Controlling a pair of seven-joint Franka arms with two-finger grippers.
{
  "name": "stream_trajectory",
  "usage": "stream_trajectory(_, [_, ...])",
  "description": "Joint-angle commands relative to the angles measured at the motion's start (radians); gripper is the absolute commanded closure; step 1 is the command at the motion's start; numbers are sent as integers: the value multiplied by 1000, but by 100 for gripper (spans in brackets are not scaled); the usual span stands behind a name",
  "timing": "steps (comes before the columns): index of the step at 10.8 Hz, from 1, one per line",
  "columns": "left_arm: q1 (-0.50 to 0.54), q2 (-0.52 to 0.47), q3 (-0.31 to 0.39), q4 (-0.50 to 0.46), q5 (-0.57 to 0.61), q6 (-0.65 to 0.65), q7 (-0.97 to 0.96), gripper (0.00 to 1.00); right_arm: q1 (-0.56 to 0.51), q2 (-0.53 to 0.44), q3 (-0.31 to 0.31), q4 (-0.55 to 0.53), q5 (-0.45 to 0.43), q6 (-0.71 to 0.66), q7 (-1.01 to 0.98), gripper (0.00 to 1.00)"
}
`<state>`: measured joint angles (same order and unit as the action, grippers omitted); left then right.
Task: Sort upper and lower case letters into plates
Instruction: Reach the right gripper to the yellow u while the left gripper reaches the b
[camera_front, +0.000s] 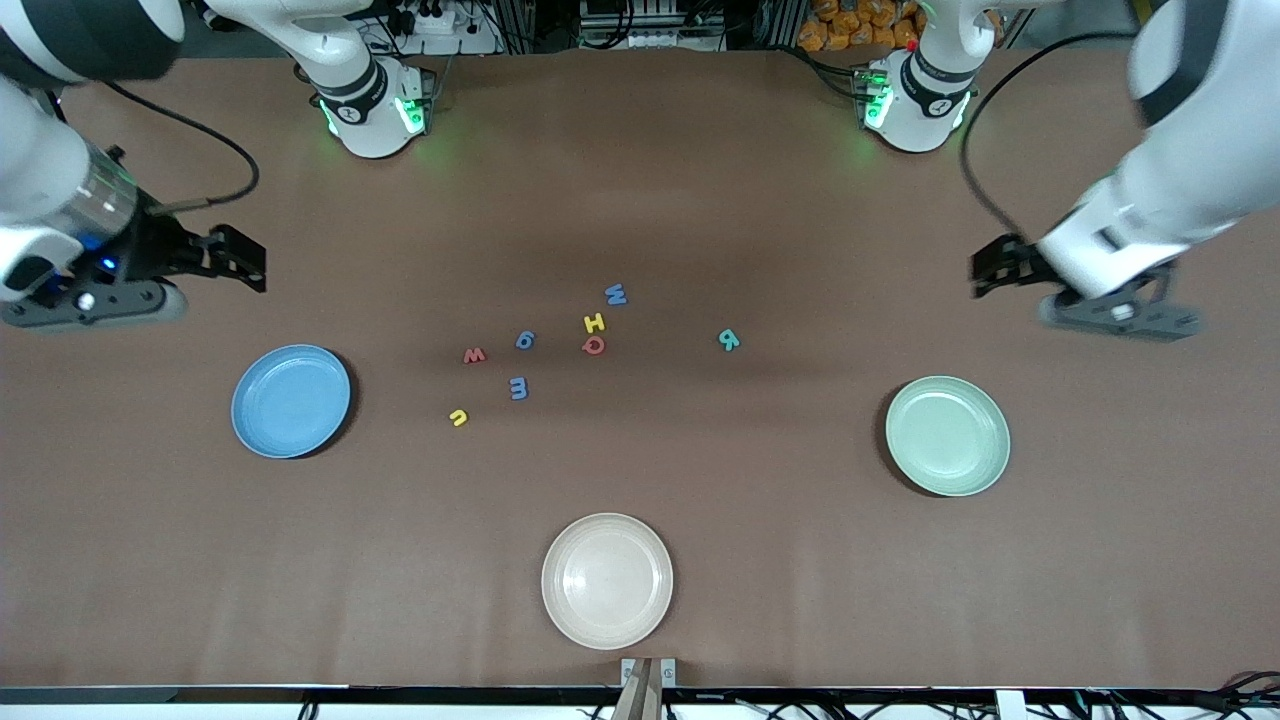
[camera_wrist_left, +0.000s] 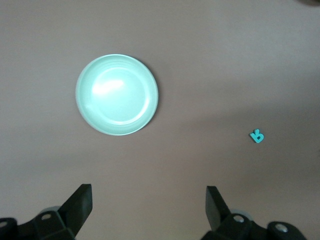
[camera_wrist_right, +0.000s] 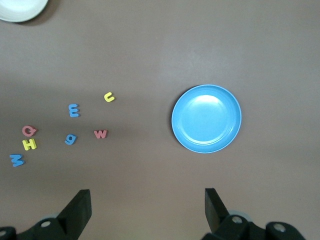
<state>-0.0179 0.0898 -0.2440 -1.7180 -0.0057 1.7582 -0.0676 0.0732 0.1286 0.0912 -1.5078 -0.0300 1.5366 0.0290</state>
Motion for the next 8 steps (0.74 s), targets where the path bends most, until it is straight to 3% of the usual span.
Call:
stream_trajectory(1, [-2, 49, -78, -75, -22, 87, -175, 0, 16, 89, -2, 3, 18, 28, -6, 0])
stream_trajectory(3, [-45, 137, -138, -83, -7, 141, -456, 0, 45, 143, -1, -60, 19, 179, -14, 0])
stream_trajectory(6, [-178, 238, -138, -150, 73, 306, -820, 0, 94, 192, 1, -208, 19, 414, -39, 0])
stream_trajectory(8, [-223, 301, -138, -184, 98, 423, -966, 0, 94, 251, -1, -242, 19, 502, -151, 0])
